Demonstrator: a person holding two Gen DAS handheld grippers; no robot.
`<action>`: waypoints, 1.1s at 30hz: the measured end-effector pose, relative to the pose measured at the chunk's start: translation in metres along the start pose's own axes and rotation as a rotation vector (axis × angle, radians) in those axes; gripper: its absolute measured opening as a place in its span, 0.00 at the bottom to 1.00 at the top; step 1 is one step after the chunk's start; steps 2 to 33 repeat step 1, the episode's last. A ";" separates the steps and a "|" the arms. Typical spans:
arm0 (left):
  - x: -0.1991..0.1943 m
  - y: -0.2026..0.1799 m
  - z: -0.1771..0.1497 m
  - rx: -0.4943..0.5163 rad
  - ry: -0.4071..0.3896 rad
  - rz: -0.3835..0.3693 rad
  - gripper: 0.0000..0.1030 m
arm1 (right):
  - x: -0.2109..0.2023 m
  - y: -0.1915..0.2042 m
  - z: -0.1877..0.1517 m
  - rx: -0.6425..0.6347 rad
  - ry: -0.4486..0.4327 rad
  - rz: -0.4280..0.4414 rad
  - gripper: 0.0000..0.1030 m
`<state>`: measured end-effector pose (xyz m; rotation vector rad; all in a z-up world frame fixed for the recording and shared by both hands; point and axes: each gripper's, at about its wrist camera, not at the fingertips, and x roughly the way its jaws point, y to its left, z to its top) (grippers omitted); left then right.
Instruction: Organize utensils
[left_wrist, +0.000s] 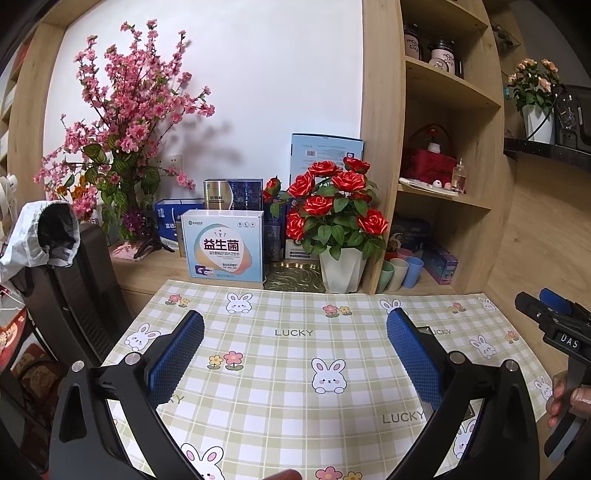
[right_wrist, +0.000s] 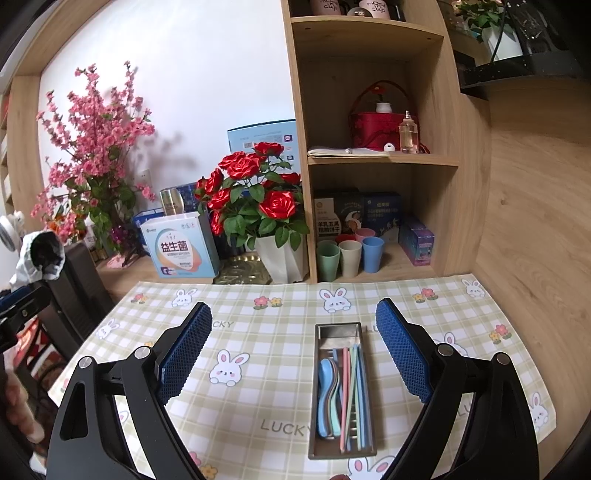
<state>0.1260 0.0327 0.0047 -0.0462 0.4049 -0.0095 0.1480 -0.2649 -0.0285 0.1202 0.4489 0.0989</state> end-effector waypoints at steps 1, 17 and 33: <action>0.000 0.000 0.000 0.000 -0.001 0.002 0.94 | 0.000 0.000 0.000 0.000 0.000 0.000 0.85; 0.000 0.000 0.000 0.000 -0.001 0.002 0.94 | 0.000 0.000 0.000 0.000 0.000 0.000 0.85; 0.000 0.000 0.000 0.000 -0.001 0.002 0.94 | 0.000 0.000 0.000 0.000 0.000 0.000 0.85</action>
